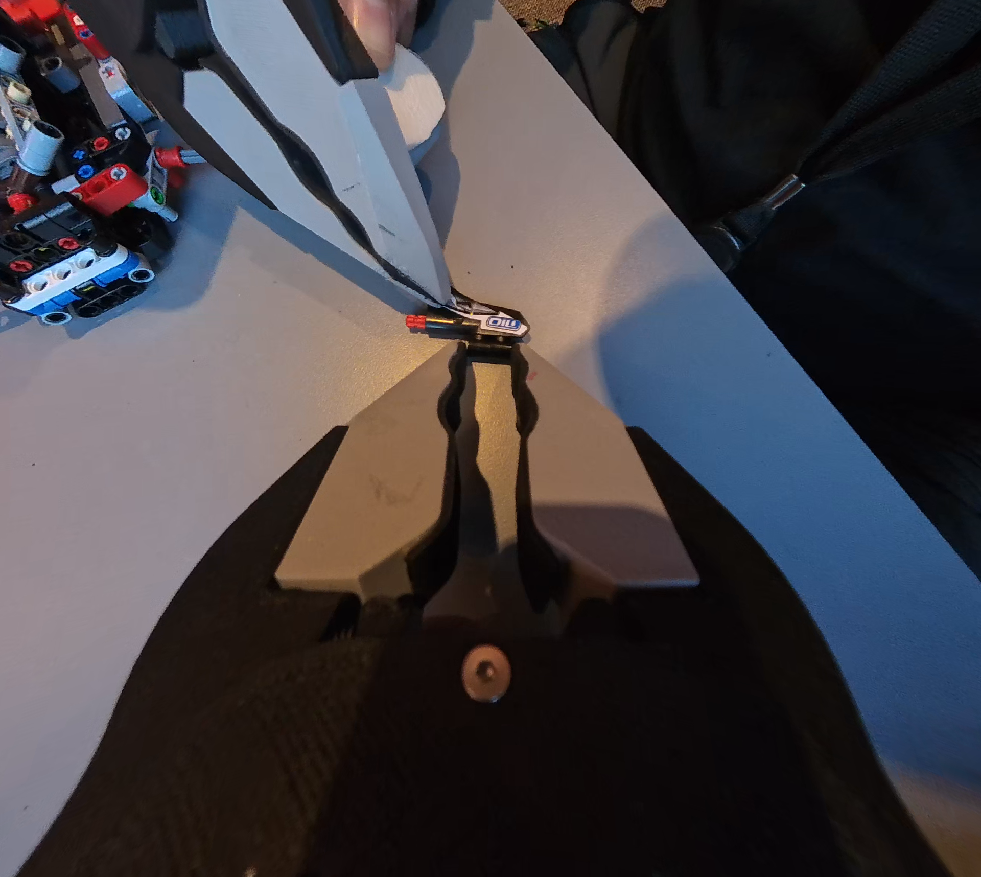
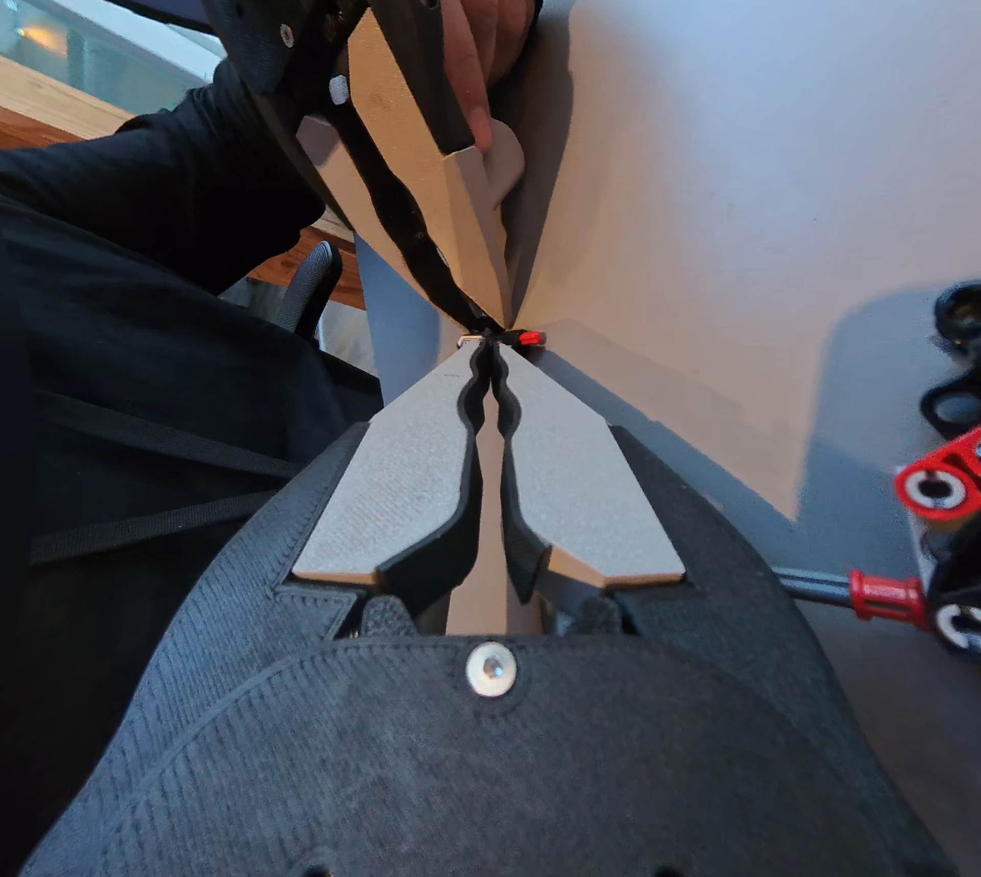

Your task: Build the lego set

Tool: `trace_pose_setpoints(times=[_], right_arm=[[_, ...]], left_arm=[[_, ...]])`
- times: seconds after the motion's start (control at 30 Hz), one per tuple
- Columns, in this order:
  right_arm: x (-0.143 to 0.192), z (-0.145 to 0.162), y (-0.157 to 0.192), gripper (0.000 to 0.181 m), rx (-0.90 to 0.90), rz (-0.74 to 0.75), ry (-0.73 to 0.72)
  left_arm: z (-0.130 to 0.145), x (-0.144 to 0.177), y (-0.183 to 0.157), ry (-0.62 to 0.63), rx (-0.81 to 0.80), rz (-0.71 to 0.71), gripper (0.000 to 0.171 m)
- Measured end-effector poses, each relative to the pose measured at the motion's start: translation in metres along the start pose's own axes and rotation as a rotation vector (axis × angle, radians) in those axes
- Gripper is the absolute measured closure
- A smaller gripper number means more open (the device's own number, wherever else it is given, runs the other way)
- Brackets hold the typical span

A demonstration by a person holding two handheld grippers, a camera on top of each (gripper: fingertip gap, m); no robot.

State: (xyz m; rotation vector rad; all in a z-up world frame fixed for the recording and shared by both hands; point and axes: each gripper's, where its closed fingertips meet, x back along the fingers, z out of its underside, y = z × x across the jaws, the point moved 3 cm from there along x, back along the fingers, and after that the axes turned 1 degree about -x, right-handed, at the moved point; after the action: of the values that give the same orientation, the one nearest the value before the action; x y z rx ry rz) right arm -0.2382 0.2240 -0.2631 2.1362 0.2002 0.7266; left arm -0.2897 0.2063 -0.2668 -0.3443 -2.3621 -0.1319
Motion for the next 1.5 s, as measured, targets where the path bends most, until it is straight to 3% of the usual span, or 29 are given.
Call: trace_pose_setpoints(times=[0.63,1.23,1.5], right_arm=[[-0.0012,-0.0002,-0.0014,0.181,0.039,0.056,-0.005],[-0.0016,0.0025,0.0045,0.181,0.279,0.314,-0.004],[-0.0028,0.0038,0.0073,0.181,0.465,0.48,0.03]], left_arm=[[0.0,-0.0002,-0.0004,0.0,-0.002,0.001,0.158],[-0.0001,-0.0003,-0.0008,0.0,-0.002,0.0,0.158],[-0.0004,-0.0007,-0.0009,0.0,-0.002,-0.003,0.158]])
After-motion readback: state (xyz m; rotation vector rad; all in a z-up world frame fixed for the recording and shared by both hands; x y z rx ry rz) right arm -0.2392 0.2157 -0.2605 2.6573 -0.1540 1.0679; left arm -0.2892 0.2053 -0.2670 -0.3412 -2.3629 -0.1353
